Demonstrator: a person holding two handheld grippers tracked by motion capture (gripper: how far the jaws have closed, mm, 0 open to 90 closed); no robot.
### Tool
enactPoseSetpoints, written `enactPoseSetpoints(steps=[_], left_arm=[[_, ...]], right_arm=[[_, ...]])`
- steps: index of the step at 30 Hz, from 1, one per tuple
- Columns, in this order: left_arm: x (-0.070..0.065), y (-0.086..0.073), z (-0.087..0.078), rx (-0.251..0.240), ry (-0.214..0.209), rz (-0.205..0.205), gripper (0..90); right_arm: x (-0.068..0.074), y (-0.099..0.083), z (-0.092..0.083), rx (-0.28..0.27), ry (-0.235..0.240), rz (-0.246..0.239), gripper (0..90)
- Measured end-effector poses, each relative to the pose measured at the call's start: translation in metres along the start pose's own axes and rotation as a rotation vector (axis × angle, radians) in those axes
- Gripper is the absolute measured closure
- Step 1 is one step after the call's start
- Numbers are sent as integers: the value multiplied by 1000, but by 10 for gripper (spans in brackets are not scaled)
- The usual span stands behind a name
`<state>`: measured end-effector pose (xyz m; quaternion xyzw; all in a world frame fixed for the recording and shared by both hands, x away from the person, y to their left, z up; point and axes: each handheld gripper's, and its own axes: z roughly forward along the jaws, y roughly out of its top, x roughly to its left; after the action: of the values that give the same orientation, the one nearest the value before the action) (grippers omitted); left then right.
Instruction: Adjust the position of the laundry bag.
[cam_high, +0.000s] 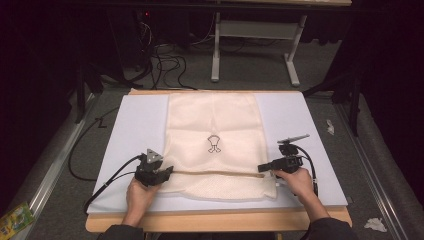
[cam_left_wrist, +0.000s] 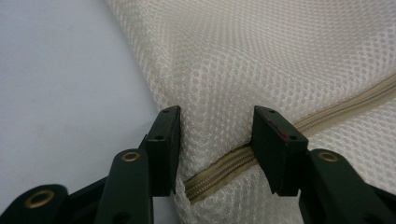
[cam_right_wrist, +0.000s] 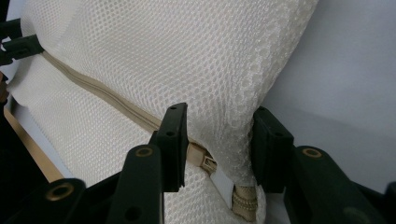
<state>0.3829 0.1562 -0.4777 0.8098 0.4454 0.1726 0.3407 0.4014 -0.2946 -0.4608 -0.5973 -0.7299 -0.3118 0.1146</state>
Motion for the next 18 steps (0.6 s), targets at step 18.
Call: enactPoseSetpoints(steps=[18], left_arm=[[-1,1,0,13,4,-9,532]], right_arm=[[4,-7,-2,26,-45,-39,760]])
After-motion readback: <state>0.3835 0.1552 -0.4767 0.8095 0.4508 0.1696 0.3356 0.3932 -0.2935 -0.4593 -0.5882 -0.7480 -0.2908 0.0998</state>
